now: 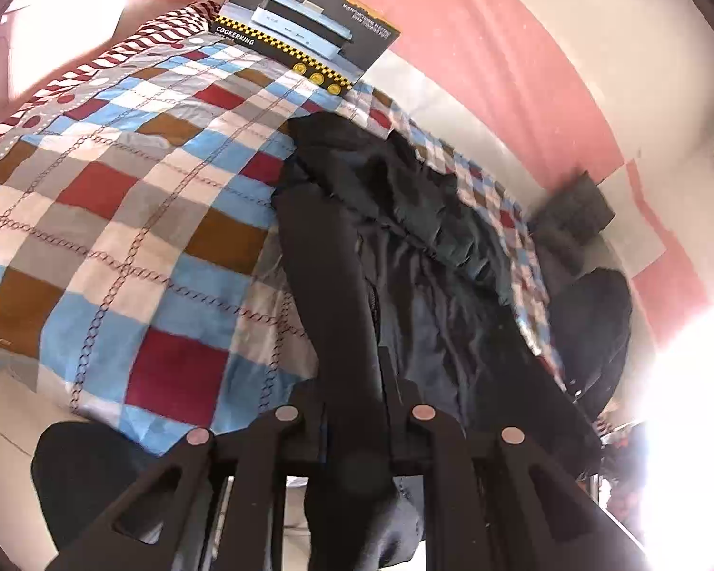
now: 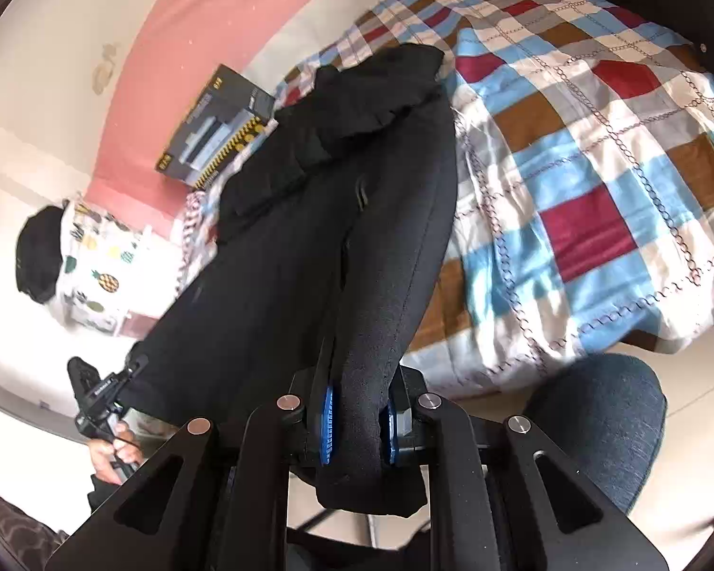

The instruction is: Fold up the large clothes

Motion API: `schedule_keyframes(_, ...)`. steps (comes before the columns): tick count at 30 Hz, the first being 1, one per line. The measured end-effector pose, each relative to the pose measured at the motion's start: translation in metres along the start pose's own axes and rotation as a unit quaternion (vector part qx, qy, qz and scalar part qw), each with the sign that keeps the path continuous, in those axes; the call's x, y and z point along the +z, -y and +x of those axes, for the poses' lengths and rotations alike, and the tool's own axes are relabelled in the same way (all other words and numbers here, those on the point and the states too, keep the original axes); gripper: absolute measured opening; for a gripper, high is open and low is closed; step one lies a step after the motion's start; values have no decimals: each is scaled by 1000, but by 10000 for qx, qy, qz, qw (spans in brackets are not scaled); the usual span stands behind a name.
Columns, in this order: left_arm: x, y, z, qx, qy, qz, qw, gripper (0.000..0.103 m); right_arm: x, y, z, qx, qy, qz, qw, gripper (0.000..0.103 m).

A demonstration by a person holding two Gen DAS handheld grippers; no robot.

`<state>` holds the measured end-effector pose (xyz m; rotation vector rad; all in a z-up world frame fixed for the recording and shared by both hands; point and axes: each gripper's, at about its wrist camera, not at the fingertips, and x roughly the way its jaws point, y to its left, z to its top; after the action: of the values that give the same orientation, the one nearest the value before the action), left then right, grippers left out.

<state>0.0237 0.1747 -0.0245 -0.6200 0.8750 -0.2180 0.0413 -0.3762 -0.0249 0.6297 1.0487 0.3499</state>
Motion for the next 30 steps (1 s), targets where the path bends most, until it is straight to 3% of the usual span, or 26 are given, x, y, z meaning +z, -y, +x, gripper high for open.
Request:
schedule_keyframes(4,26,19,-5,-225,321,141,9991,15,22,-12,-8,268,306,-92,9991,16)
schedule_keyframes(9,71,35,-5,-512,775,153,9956,15,74,-27,-17,660,888,-63,9938,16)
schedule_keyframes(14,123,43,16,-655,1053,140,9922,15,130,-39,-11,718,1288,-130,9890,16)
schedule_keyframes(23,209,51,85,-615,1111,76,9919,15,229,-55,36,572,1325,-213,9893,16)
schedule_keyframes(30,267,49,161,-304,810,-26,9962,16,295,-42,92,372,1112,84,9931,16)
